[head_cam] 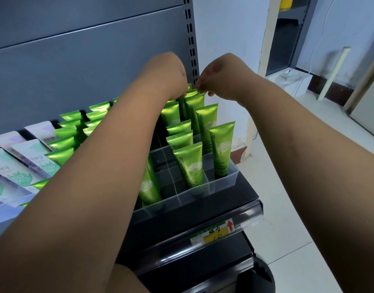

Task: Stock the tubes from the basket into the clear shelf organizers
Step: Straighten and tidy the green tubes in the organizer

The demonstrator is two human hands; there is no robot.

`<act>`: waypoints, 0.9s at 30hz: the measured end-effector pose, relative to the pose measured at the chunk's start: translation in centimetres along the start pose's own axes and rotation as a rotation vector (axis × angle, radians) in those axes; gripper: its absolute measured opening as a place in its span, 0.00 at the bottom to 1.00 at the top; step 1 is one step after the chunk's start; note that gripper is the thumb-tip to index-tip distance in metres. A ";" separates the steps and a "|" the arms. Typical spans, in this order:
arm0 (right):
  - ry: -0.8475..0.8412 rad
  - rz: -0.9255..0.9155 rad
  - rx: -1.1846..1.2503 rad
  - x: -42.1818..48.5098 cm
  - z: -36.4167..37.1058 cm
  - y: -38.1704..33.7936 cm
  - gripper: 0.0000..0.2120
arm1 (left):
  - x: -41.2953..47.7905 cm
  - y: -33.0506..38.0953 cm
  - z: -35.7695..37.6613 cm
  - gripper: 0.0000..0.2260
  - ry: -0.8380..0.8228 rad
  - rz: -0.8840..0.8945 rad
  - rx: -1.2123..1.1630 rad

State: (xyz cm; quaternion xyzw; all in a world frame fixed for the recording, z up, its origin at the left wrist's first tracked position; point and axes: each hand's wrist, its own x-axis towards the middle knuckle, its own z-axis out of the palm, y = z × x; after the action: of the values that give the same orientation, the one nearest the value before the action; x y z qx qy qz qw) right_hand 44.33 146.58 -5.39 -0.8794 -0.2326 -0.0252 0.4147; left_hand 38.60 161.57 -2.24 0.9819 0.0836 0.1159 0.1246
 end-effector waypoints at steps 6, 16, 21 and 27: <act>0.025 0.004 0.010 -0.1 -0.6 -0.1 0.06 | -0.3 0.1 -0.7 0.07 -0.026 -0.020 0.002; -0.107 -0.002 0.022 -1.2 -2.2 -0.2 0.04 | -2.3 1.6 -1.7 0.07 -0.110 0.023 -0.032; -0.176 -0.004 -0.055 -1.7 -1.9 0.0 0.04 | -2.2 1.5 -1.4 0.05 -0.147 0.014 -0.056; -0.159 -0.039 -0.098 -2.2 -2.2 -0.4 0.05 | -1.9 1.5 -1.0 0.04 -0.130 0.024 -0.070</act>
State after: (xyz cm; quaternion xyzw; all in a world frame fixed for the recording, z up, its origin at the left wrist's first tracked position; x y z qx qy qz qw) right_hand 42.53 144.32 -4.17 -0.8932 -0.2805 0.0249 0.3507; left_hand 36.71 160.04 -1.29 0.9833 0.0595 0.0563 0.1626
